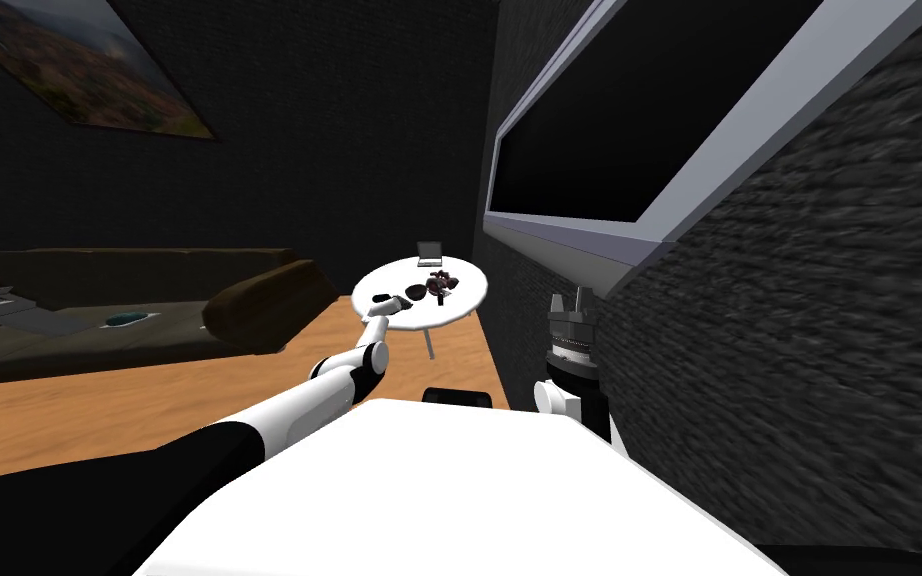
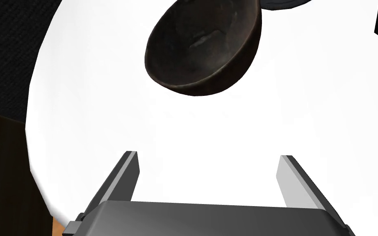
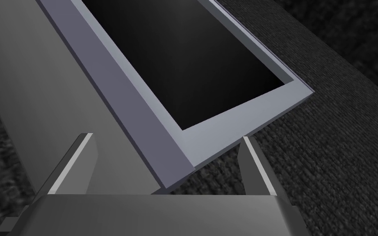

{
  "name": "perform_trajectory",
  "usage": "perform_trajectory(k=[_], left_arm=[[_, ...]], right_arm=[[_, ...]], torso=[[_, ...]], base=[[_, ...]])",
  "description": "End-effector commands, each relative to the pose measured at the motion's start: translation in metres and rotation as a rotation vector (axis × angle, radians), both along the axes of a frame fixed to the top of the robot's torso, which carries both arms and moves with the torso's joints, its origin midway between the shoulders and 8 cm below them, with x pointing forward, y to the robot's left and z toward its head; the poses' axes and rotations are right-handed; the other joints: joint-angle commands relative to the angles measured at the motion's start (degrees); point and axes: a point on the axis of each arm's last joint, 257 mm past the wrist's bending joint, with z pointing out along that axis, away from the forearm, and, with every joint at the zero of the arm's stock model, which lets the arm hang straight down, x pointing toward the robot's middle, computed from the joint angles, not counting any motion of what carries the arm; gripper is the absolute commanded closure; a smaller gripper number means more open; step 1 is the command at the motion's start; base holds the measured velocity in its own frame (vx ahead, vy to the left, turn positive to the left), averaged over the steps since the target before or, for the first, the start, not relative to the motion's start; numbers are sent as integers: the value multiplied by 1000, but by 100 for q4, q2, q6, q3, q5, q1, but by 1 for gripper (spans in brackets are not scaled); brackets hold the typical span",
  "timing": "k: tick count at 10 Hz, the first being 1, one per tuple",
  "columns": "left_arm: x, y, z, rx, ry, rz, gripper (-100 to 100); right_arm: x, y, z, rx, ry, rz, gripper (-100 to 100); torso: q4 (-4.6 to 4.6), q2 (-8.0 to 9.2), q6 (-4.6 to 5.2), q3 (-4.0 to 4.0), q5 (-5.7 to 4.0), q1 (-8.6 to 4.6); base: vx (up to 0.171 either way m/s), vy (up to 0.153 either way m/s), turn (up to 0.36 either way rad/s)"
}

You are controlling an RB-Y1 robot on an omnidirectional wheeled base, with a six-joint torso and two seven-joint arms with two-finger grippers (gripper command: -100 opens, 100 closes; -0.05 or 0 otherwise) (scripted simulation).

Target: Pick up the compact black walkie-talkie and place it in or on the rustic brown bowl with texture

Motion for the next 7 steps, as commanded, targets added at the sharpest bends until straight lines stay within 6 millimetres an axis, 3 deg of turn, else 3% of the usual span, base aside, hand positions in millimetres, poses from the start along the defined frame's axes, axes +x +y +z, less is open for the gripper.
perform_trajectory(k=[1, 2, 3, 7], left_arm=[[-2, -6, -10, -30, 28, -5, -100], [4, -14, -5, -63, 40, -12, -100], [-1, -18, -17, -72, 63, -14, -100], [1, -47, -25, -172, 143, -39, -100]], right_arm=[[0, 0, 0, 0, 0, 0, 0], [0, 0, 0, 0, 0, 0, 0], [0, 0, 0, 0, 0, 0, 0], [0, 0, 0, 0, 0, 0, 0]], torso=[[0, 0, 0, 0, 0, 0], [-1, 2, -1, 0, 1, 3], [-1, -6, 0, -3, -1, -3], [-4, -13, -2, -8, 0, 0]], base=[[54, -57, -9], [79, -76, -15], [67, -62, -7], [92, -68, -24]])
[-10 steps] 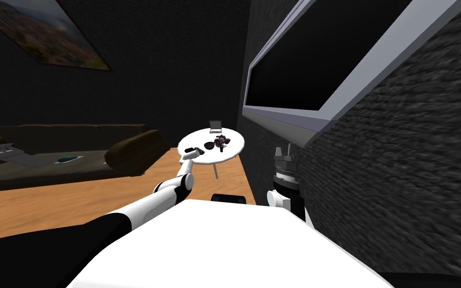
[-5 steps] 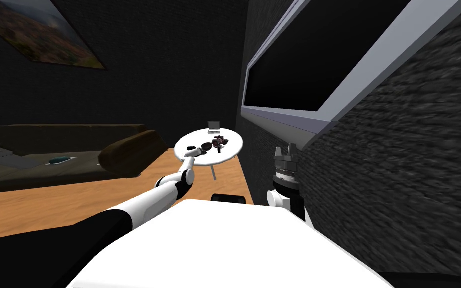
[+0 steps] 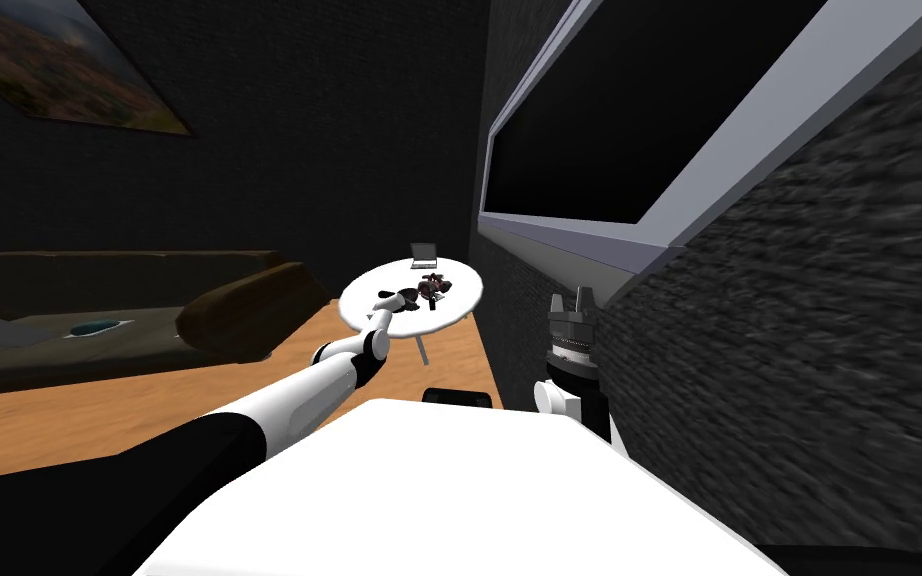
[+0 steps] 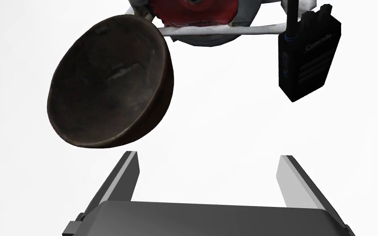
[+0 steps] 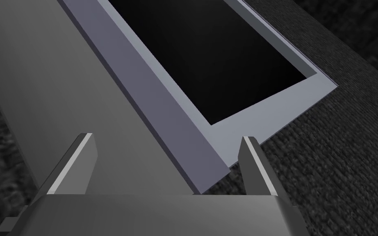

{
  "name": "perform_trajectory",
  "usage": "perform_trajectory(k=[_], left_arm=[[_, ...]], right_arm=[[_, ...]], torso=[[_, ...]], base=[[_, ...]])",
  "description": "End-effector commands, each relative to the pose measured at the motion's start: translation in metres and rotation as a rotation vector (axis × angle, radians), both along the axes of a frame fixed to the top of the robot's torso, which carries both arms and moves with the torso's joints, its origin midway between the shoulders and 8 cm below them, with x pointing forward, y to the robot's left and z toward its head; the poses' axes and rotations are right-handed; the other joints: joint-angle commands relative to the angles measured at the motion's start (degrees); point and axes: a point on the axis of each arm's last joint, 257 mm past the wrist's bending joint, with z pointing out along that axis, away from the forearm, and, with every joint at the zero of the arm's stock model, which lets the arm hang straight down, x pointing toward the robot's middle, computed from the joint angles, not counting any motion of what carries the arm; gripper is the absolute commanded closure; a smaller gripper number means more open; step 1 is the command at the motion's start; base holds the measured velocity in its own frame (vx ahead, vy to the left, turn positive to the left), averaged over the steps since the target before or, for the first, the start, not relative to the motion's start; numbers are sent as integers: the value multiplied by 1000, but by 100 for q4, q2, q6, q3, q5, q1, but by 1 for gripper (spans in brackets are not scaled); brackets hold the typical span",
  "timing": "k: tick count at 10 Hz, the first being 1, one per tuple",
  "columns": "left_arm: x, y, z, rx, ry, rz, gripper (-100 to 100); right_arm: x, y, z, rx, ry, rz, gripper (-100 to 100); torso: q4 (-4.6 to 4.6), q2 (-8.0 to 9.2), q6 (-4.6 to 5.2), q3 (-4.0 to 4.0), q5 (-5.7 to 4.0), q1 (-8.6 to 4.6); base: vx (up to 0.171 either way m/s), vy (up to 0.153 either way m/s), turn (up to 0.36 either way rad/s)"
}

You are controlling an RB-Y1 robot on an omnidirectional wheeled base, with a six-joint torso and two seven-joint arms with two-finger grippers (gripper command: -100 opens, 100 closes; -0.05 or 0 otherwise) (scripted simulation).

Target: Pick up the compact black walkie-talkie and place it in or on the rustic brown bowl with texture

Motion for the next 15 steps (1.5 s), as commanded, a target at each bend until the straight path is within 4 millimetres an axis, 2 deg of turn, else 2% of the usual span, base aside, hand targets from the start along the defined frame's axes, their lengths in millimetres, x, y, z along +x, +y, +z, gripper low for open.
perform_trajectory(k=[1, 4, 7, 8, 9, 12, 13, 15], left_arm=[[-5, -15, -9, -46, 49, -13, -100], [-10, -33, -16, -103, 112, -29, -100], [-11, -37, -16, -117, 127, -32, -100], [-11, -37, -16, -118, 129, -33, 0], [-16, -30, -25, -121, 124, -5, -100], [-19, -28, -29, -124, 124, 6, -100], [-18, -27, -29, -123, 122, 7, 100], [-18, -27, -29, -124, 122, 8, 100]], right_arm=[[0, 0, 0, 0, 0, 0, 0], [0, 0, 0, 0, 0, 0, 0], [0, 0, 0, 0, 0, 0, 0], [0, 0, 0, 0, 0, 0, 0], [0, 0, 0, 0, 0, 0, 0], [0, 0, 0, 0, 0, 0, 0], [0, 0, 0, 0, 0, 0, 0], [0, 0, 0, 0, 0, 0, 0]], torso=[[0, 0, 0, 0, 0, 0], [-3, -11, 1, -7, -3, -14], [-2, -4, -2, -4, 1, 5], [1, 15, -4, 7, 4, 16], [5, 30, -4, 16, 5, 22], [6, 32, -6, 17, 10, 45], [7, 36, -5, 20, 8, 35], [6, 38, -5, 20, 5, 28]], base=[[126, -50, -48], [126, -89, -45], [91, -41, -28], [9, -4, 1], [28, 21, -221], [21, 42, -80], [0, 0, 0], [0, 0, 0]])
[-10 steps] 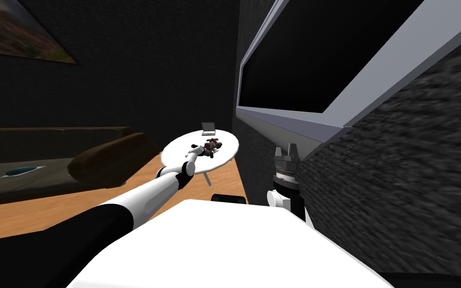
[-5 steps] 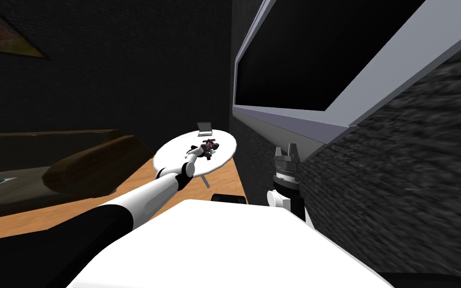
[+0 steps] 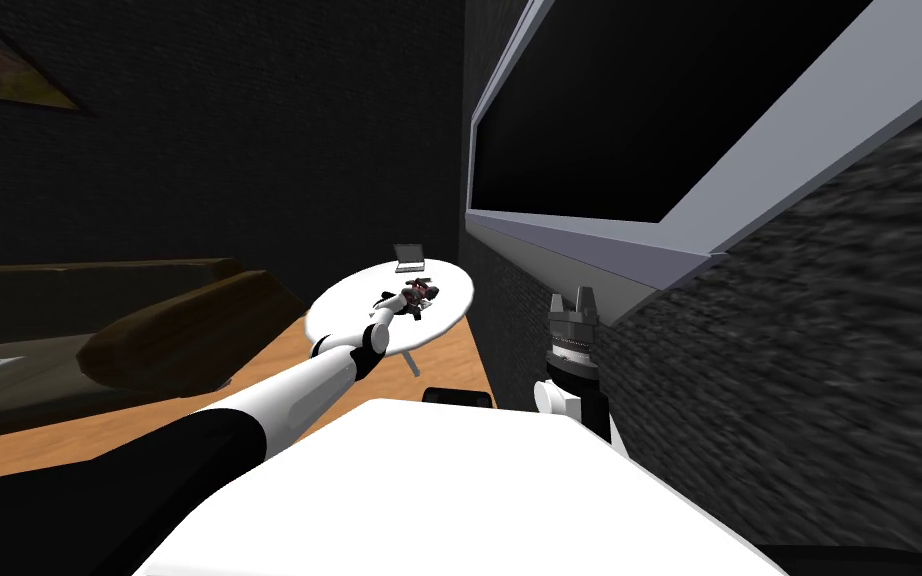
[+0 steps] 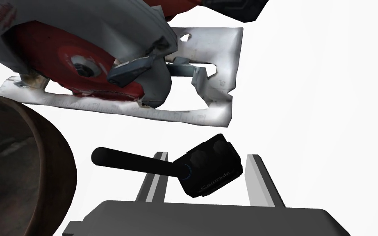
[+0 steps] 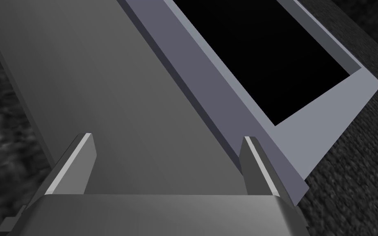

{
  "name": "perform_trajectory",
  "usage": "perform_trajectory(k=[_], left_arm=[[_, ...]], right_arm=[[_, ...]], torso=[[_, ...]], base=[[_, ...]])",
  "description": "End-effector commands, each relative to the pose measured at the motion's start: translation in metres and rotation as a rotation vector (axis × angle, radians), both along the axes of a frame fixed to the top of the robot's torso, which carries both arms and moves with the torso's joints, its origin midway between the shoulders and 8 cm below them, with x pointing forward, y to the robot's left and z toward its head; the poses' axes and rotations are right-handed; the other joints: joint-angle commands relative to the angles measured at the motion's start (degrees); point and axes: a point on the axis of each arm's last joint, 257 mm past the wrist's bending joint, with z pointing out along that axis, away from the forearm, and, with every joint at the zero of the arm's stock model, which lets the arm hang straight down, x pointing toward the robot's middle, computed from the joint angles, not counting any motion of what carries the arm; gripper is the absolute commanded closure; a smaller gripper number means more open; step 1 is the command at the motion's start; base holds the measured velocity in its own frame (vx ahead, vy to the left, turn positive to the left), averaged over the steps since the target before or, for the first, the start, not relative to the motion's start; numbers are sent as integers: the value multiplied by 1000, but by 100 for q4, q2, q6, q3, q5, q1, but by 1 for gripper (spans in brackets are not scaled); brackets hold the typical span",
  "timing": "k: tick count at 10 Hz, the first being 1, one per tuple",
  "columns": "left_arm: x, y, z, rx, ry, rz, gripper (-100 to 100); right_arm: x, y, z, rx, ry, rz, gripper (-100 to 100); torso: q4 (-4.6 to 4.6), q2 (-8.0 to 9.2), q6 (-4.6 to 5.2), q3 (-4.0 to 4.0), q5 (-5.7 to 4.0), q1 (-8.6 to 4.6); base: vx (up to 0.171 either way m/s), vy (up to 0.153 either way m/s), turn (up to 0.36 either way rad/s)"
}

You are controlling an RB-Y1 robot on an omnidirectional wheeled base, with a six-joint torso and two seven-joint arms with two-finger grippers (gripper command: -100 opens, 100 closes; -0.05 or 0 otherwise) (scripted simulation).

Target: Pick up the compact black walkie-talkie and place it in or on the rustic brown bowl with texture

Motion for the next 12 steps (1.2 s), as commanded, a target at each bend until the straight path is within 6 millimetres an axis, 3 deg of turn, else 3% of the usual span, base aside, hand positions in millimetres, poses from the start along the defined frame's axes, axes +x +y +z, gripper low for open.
perform_trajectory(k=[1, 2, 3, 4, 5, 6, 7, 12], left_arm=[[0, 0, 0, 0, 0, 0, 100], [0, 0, 0, 0, 0, 0, 100], [0, 0, 0, 0, 0, 0, 0], [5, -6, 8, 2, 3, -27, 100], [3, -4, 5, 2, -2, -14, 100], [3, -4, 6, 2, 1, -17, 0], [-3, -12, -1, -21, 28, -17, 100], [-3, -35, 7, -98, 79, -12, 100]], right_arm=[[0, 0, 0, 0, 0, 0, 0], [0, 0, 0, 0, 0, 0, 0], [0, 0, 0, 0, 0, 0, 0], [0, 0, 0, 0, 0, 0, 0], [0, 0, 0, 0, 0, 0, 0], [0, 0, 0, 0, 0, 0, 0], [0, 0, 0, 0, 0, 0, 0], [0, 0, 0, 0, 0, 0, 0]], torso=[[0, 0, 0, 0, 0, 0], [0, 0, 0, 0, 0, 0], [1, 0, 0, 0, 0, -1], [1, 1, 0, 1, 0, -1], [3, 10, -11, 6, -4, -10], [3, 9, -2, 6, -2, -9], [3, 5, -1, 4, -2, -5], [-35, 72, -47, 17, 33, 72]], base=[[0, 0, 0], [0, 0, 0], [0, 0, 0], [-24, -38, 195], [-15, -28, 63], [0, 0, 0], [-118, 16, 91], [-169, 83, 90]])
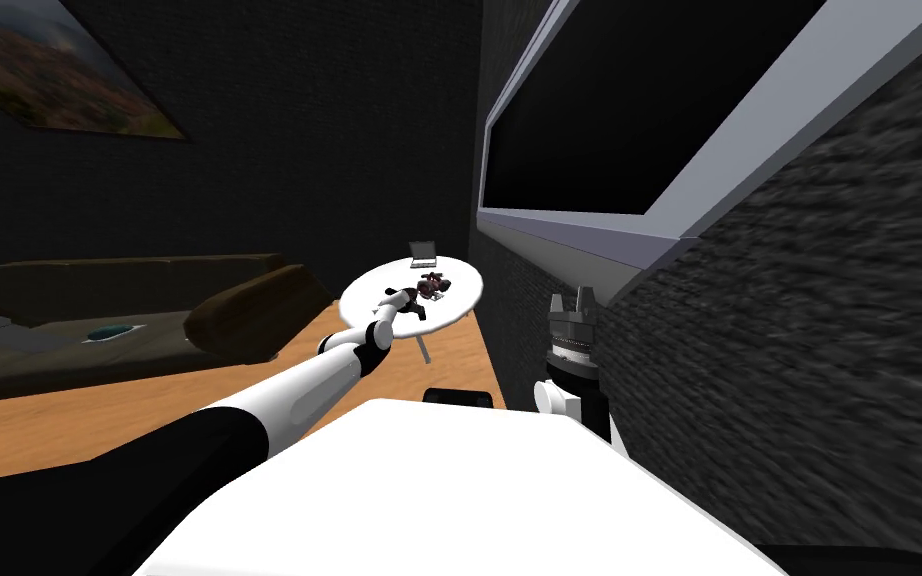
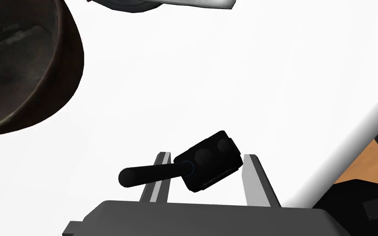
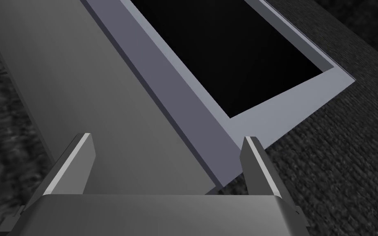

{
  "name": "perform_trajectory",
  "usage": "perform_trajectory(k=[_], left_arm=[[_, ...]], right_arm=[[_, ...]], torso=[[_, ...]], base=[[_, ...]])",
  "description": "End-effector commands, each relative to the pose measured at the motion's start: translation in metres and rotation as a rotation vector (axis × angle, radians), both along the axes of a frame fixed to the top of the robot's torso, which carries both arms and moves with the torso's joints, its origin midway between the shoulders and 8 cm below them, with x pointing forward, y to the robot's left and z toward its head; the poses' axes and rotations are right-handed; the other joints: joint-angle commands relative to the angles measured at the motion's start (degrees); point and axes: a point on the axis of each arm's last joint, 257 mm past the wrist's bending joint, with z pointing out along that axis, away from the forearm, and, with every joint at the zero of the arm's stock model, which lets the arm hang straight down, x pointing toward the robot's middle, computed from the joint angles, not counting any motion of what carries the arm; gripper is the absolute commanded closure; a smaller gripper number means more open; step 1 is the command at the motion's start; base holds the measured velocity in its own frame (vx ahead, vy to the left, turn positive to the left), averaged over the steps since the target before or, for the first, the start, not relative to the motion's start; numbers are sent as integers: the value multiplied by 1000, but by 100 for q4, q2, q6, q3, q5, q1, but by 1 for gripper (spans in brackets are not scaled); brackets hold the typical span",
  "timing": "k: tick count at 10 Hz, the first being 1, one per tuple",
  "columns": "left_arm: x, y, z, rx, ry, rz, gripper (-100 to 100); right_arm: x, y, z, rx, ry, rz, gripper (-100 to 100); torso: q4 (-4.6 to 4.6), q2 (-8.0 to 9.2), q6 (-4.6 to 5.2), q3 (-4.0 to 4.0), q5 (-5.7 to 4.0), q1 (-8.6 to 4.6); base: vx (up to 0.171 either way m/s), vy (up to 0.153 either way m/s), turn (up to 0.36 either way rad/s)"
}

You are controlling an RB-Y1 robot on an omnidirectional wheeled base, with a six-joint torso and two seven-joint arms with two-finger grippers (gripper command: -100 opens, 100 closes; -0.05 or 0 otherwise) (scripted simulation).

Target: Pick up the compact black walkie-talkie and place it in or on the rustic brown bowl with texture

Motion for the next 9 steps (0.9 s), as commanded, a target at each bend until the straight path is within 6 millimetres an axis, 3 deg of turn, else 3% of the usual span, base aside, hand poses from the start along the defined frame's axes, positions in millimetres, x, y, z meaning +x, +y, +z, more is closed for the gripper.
perform_trajectory(k=[1, 3, 6, 9], left_arm=[[2, -6, 7, -29, 19, 5, 100], [4, -5, 19, -48, 32, 13, 100], [5, 12, 34, -45, 48, 26, 100], [18, 39, 73, -1, 21, 20, 100]], right_arm=[[0, 0, 0, 0, 0, 0, 0], [0, 0, 0, 0, 0, 0, 0], [0, 0, 0, 0, 0, 0, 0], [0, 0, 0, 0, 0, 0, 0]], torso=[[0, 0, 0, 0, 0, 0], [2, -18, -1, -7, 0, 6], [-4, -42, 3, -21, -5, -20], [-9, -113, 18, -57, -13, -32]], base=[[-149, 132, 104], [-89, 125, 64], [-42, 67, 34], [132, 80, -79]])
